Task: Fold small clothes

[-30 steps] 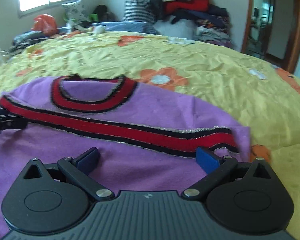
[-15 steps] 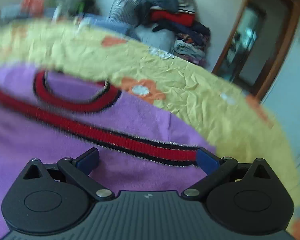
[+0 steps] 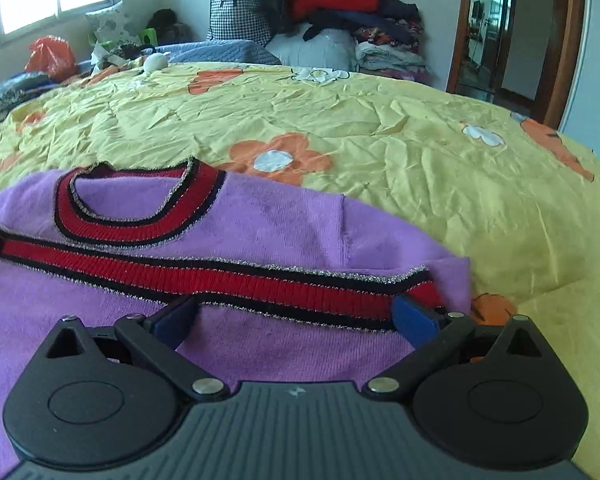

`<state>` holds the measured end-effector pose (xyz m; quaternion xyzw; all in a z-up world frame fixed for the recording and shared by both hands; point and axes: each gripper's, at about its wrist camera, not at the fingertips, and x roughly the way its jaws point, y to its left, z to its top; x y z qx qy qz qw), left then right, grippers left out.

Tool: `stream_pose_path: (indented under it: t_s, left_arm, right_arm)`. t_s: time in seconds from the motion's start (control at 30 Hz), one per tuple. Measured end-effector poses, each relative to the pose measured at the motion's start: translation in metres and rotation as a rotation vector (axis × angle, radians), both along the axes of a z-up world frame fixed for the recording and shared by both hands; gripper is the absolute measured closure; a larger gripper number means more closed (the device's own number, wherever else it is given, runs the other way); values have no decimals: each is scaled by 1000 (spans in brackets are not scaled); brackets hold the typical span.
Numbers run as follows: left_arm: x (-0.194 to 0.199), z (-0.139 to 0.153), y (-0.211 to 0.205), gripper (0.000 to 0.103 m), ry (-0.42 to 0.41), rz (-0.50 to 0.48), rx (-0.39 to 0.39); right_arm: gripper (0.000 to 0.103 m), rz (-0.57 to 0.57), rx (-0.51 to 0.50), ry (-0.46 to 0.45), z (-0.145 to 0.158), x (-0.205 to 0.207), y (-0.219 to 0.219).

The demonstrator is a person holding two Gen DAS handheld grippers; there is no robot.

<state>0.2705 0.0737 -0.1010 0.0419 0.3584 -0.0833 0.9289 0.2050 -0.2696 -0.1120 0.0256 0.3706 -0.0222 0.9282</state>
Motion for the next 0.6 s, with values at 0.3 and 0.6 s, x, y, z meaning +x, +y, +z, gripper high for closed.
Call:
stream_pose_path:
  t_s: [0.3,0.6]
  left_arm:
    - [-64,21,-11,4,10,-118,-46]
    - [-56,10,2,4,34,-48,-19]
  right_arm:
    - [0,106,91,-40,23,-79,41]
    - [0,79,-41,22,13,-97,44]
